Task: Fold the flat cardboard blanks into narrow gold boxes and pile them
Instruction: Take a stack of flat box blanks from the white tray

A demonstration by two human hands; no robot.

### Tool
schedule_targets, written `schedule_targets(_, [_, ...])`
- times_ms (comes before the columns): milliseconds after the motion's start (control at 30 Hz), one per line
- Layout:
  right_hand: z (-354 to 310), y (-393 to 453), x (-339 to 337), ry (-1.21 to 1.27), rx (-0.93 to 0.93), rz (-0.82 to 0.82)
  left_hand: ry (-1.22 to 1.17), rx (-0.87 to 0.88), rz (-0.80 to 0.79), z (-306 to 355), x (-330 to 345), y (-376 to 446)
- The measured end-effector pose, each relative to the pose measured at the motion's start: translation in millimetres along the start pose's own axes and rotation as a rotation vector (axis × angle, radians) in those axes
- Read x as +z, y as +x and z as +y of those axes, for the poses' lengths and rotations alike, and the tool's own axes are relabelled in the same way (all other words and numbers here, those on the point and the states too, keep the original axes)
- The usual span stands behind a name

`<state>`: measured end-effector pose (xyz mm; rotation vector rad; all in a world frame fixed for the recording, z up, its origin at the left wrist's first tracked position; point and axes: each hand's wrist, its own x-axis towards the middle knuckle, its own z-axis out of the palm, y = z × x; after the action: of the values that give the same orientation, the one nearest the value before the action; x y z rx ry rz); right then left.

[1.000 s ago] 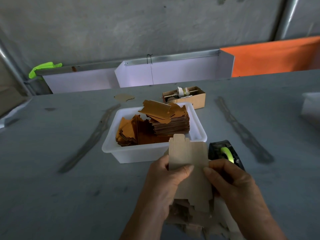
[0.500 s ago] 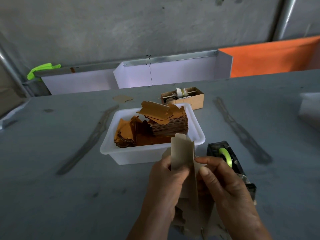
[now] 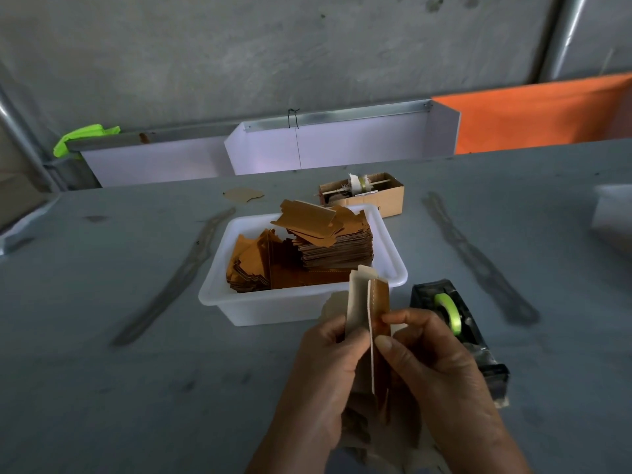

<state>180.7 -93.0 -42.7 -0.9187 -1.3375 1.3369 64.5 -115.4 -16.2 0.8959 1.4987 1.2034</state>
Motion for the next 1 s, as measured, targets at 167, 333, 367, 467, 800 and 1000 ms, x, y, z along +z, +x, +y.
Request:
schedule_targets(167, [1, 0, 2, -0.079, 0.059, 0.075, -0.015, 0.029, -0.056, -1, 0, -3])
schedule_targets(333, [-3, 3, -1, -0.146, 0.142, 0.077, 0.077, 0.051, -0.069, -1, -4, -3])
schedule_targets(367, [-5, 3, -4, -0.089, 0.156, 0.038, 0.079, 0.039, -0.075, 0, -5, -2])
schedule_targets(467, [-13, 4, -7, 0.097, 0.209, -0.058, 0.099, 0.022, -0.107, 2, -6, -3])
schedule_targets(800, [-12, 10, -10, 0.094, 0.307, 0.020, 0.159, 0.053, -0.078, 2, -3, -5])
schedule_targets(1000, [-11, 10, -8, 0.116, 0.309, 0.003, 0.111, 0.106, 0.004, -4, -6, 1])
